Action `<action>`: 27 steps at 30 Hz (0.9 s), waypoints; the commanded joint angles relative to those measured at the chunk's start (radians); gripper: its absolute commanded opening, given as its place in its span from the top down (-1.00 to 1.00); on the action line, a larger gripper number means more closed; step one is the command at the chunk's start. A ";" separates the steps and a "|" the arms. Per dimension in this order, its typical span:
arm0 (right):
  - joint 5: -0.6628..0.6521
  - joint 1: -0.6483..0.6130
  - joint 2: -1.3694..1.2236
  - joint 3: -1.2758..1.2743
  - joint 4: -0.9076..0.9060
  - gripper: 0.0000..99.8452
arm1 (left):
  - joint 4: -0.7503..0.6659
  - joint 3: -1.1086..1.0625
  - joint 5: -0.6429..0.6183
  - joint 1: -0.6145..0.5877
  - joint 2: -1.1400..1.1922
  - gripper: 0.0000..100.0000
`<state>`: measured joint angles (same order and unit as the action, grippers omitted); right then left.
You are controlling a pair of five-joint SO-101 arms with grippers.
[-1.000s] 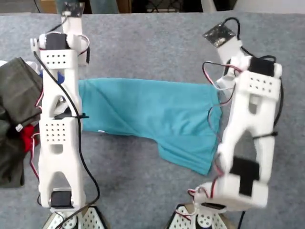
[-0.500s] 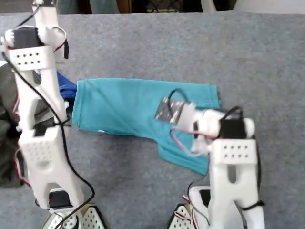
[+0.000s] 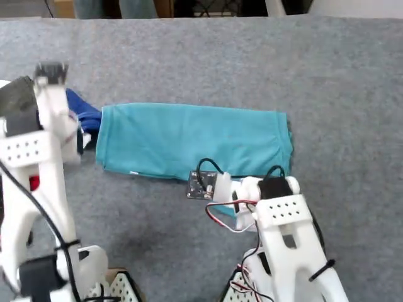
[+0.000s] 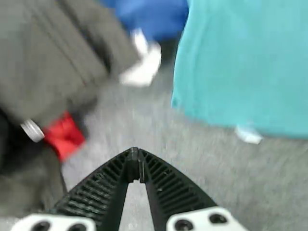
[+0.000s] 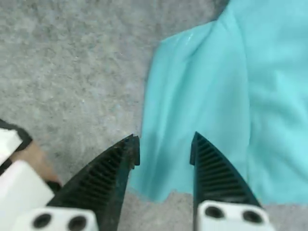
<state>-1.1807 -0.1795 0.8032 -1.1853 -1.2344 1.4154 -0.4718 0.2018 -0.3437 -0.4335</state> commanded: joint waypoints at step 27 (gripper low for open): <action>-0.005 0.118 -0.526 0.193 0.334 0.97 | -0.028 -0.315 0.149 -0.028 -0.683 0.94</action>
<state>-1.1807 -0.0951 0.3015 -1.0518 -0.8723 1.3955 -0.8370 0.3383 -0.3682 -1.0917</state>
